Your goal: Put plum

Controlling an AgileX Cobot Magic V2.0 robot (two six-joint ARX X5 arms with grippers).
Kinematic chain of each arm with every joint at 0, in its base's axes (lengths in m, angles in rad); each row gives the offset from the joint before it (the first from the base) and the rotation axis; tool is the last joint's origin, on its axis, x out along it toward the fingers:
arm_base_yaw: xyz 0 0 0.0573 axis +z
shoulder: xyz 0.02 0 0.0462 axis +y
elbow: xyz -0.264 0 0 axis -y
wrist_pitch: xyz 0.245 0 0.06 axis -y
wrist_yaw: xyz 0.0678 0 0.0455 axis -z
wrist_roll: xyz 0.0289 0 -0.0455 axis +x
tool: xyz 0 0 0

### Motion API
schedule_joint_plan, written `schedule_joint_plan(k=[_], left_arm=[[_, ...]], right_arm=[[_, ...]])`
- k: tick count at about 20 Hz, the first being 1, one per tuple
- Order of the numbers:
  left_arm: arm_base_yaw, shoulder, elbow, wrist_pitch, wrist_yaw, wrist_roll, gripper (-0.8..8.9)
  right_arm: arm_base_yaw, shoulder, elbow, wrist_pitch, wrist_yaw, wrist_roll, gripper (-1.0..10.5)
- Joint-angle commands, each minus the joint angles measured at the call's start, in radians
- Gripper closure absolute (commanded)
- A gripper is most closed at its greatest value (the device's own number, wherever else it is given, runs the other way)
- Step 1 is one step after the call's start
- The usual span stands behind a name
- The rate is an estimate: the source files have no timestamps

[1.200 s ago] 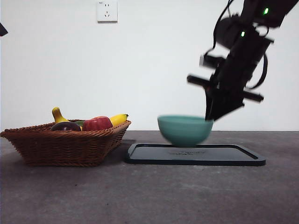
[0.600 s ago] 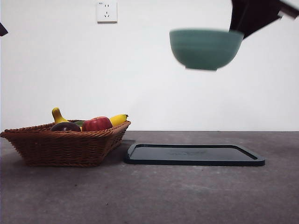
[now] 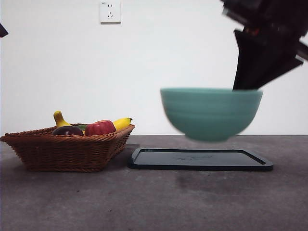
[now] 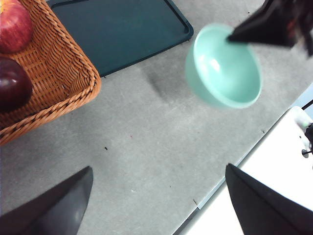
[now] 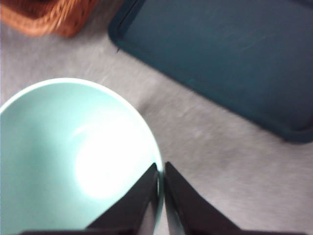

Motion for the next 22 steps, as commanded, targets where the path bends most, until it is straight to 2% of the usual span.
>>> schedule_joint_plan(k=[1, 11, 22], left_arm=[[-0.003, 0.006, 0.012, 0.005, 0.005, 0.013, 3.81], [-0.003, 0.006, 0.012, 0.004, 0.005, 0.012, 3.81], [-0.003, 0.006, 0.012, 0.005, 0.005, 0.013, 3.81]], right_arm=[[0.023, 0.011, -0.037, 0.059, 0.006, 0.042, 9.4], [0.050, 0.129, -0.077, 0.152, 0.029, 0.056, 9.4], [0.051, 0.196, -0.077, 0.167, 0.045, 0.058, 9.3]])
